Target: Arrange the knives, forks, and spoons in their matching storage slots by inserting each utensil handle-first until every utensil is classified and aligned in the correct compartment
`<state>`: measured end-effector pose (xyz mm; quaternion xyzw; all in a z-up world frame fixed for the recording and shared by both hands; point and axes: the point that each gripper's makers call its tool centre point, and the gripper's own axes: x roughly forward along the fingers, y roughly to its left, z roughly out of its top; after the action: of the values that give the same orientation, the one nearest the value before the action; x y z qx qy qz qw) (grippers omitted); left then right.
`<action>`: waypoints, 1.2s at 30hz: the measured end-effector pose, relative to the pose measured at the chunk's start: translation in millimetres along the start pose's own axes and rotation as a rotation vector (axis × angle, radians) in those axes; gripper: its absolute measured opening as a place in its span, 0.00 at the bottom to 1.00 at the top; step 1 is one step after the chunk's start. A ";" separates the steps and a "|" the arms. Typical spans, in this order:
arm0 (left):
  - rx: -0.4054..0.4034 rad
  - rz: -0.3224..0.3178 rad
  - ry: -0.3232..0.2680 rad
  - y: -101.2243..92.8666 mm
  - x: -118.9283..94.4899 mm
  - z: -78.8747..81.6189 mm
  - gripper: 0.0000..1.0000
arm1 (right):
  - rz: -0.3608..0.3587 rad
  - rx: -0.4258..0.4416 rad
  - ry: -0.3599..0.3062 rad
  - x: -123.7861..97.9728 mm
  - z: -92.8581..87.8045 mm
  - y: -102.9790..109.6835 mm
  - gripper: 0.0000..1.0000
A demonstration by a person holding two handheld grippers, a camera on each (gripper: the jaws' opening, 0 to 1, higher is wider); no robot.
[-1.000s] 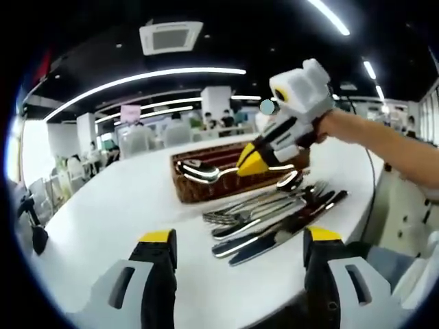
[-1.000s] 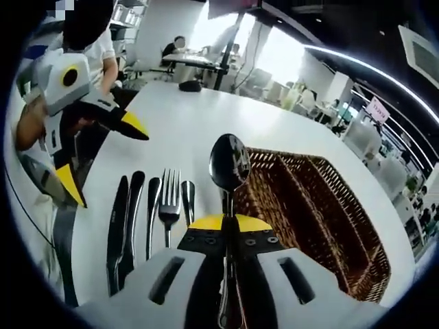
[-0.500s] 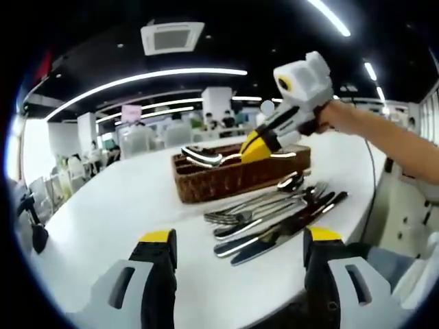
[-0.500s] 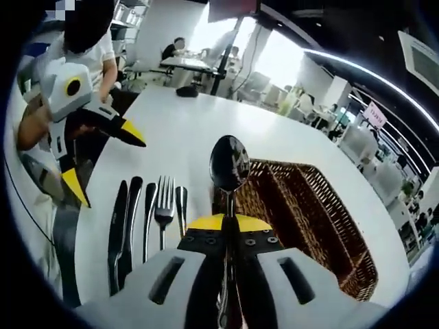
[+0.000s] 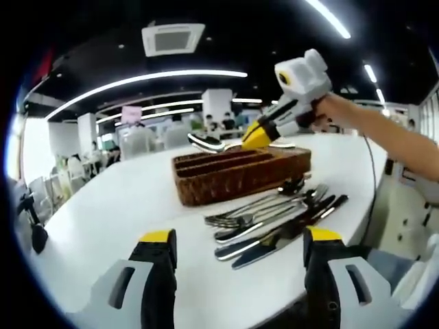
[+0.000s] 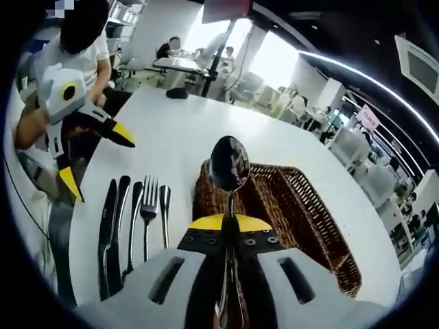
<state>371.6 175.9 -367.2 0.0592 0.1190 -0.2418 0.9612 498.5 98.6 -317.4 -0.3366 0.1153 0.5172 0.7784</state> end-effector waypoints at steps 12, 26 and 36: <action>-0.007 0.005 -0.002 2.5 -0.6 -1.8 0.76 | -0.017 -0.022 0.019 3.2 -0.7 -24.2 0.03; -0.024 0.010 -0.003 8.4 2.2 -3.6 0.76 | -0.014 -0.031 0.035 11.1 -0.1 -40.8 0.03; -0.068 0.001 -0.023 15.1 3.4 1.4 0.76 | 0.005 -0.034 0.047 19.8 -2.6 -47.6 0.03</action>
<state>382.0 187.3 -365.9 0.0237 0.1161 -0.2375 0.9641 549.7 100.0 -310.6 -0.3615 0.1256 0.5129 0.7684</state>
